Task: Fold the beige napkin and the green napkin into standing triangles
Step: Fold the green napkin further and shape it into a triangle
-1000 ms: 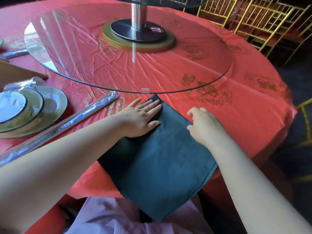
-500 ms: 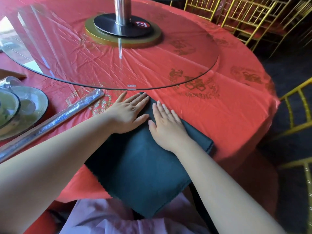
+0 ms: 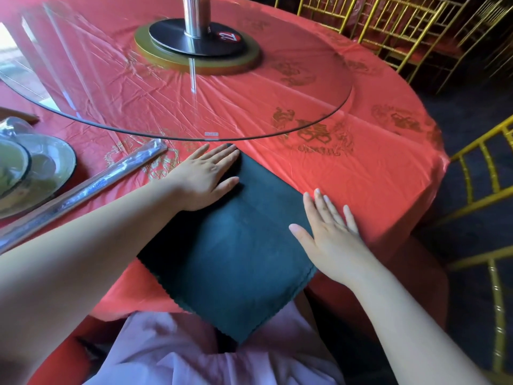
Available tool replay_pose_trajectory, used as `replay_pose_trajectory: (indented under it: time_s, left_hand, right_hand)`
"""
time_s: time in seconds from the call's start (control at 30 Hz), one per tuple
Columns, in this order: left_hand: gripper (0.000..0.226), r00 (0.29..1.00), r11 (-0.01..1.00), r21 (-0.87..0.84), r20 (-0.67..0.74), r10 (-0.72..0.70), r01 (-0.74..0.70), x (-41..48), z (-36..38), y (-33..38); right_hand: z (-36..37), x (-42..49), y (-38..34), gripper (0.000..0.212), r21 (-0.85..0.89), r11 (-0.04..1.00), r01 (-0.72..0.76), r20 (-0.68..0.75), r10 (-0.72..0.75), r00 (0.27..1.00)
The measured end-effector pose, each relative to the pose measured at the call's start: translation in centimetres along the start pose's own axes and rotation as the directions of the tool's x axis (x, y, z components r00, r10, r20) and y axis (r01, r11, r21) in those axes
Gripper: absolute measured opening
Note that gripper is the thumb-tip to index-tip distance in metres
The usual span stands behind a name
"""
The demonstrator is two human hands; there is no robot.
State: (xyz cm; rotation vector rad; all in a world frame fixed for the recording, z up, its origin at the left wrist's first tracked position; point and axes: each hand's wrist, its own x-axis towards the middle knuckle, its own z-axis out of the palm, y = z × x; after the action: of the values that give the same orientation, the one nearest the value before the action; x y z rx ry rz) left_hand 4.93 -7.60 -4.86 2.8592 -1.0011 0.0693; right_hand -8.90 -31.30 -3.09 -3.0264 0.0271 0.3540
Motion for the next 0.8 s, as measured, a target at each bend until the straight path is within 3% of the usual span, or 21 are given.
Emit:
replay_pose_trajectory:
  time_s: [0.07, 0.13, 0.23, 0.4, 0.5, 0.8]
  left_hand:
    - [0.077, 0.995, 0.999, -0.032, -0.099, 0.005, -0.008, -0.4, -0.3, 0.2]
    - [0.062, 0.983, 0.999, -0.039, -0.181, -0.005, -0.003, -0.8, -0.6, 1.0]
    - [0.047, 0.978, 0.991, -0.093, -0.181, -0.107, 0.092, -1.4, -0.9, 2.3]
    - [0.069, 0.976, 0.975, -0.038, 0.04, -0.215, 0.217, -4.3, 0.2, 1.2]
    - [0.089, 0.978, 0.98, -0.014, 0.063, -0.2, 0.201, -7.0, 0.2, 0.2]
    - [0.106, 0.98, 0.984, 0.039, 0.091, -0.177, 0.174, -11.4, -0.6, -0.1]
  right_hand:
    - [-1.0, 0.4, -1.1, 0.071, -0.012, 1.0, 0.026, -0.011, -0.026, 1.0]
    - [-2.0, 1.5, -3.2, 0.069, 0.02, 0.989, 0.148, -0.082, -0.146, 0.986]
    - [-2.5, 4.5, -7.0, 0.062, 0.094, 0.947, 0.307, -0.138, -0.293, 0.946]
    - [-0.2, 7.3, -8.5, 0.056, 0.042, 0.958, 0.283, -0.078, -0.279, 0.957]
    - [0.2, 7.3, -8.3, 0.055, 0.031, 0.958, 0.284, -0.085, -0.28, 0.956]
    - [0.4, 7.3, -8.1, 0.055, 0.037, 0.96, 0.276, -0.095, -0.272, 0.958]
